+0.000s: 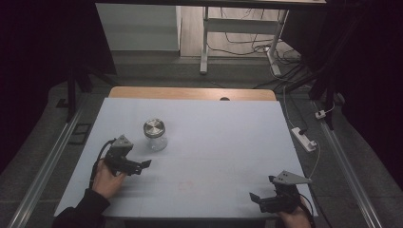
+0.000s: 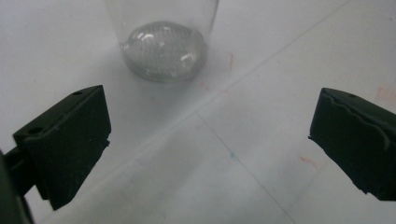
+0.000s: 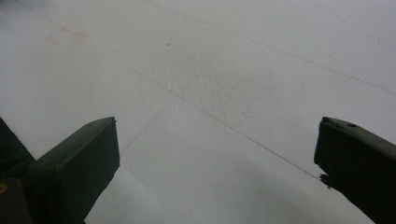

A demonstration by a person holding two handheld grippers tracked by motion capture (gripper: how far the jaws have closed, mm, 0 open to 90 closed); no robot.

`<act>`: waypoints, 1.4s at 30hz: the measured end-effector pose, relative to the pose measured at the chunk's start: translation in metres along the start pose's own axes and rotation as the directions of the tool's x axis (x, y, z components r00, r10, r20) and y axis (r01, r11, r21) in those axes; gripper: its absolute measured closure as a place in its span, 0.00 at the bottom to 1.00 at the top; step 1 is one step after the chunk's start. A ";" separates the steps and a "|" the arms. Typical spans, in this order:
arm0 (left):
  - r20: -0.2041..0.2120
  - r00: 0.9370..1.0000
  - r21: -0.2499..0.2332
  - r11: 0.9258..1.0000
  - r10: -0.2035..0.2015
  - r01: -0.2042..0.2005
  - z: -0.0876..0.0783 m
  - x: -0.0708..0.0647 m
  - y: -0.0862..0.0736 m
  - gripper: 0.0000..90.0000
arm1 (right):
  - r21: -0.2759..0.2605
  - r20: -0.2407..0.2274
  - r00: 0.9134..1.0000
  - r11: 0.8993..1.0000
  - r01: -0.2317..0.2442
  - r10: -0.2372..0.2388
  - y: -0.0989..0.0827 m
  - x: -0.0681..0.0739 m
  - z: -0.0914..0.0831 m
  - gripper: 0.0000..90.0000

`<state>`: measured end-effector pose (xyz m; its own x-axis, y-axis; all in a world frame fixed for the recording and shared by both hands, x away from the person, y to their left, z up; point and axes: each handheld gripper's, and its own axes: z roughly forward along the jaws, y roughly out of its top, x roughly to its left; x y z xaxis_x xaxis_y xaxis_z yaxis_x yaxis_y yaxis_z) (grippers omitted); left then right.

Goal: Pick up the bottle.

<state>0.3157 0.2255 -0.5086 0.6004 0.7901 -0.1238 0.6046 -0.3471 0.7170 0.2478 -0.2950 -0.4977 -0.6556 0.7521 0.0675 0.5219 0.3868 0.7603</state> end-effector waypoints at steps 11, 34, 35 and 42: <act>-0.030 0.999 -0.012 0.999 0.044 -0.045 0.027 0.015 0.023 0.00 | 0.002 -0.002 1.000 1.000 -0.001 0.001 0.000 0.000 0.000 0.00; -0.010 0.998 -0.032 0.998 0.057 -0.057 0.070 0.033 0.049 0.08 | 0.000 -0.007 1.000 1.000 -0.005 0.005 0.000 -0.001 0.000 0.00; -0.011 0.998 -0.029 0.998 0.058 -0.058 0.070 0.033 0.049 0.10 | 0.000 -0.007 1.000 1.000 -0.005 0.005 0.000 -0.001 0.000 0.00; 0.011 0.995 -0.033 0.994 0.102 -0.101 0.069 0.033 0.049 0.17 | 0.002 -0.008 1.000 1.000 -0.006 0.006 0.000 -0.001 0.001 0.00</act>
<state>0.4015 0.1995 -0.5250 0.6643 0.7453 -0.0577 0.5231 -0.4083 0.7481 0.2487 -0.2954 -0.4980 -0.6568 0.7502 0.0768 0.5267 0.3835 0.7586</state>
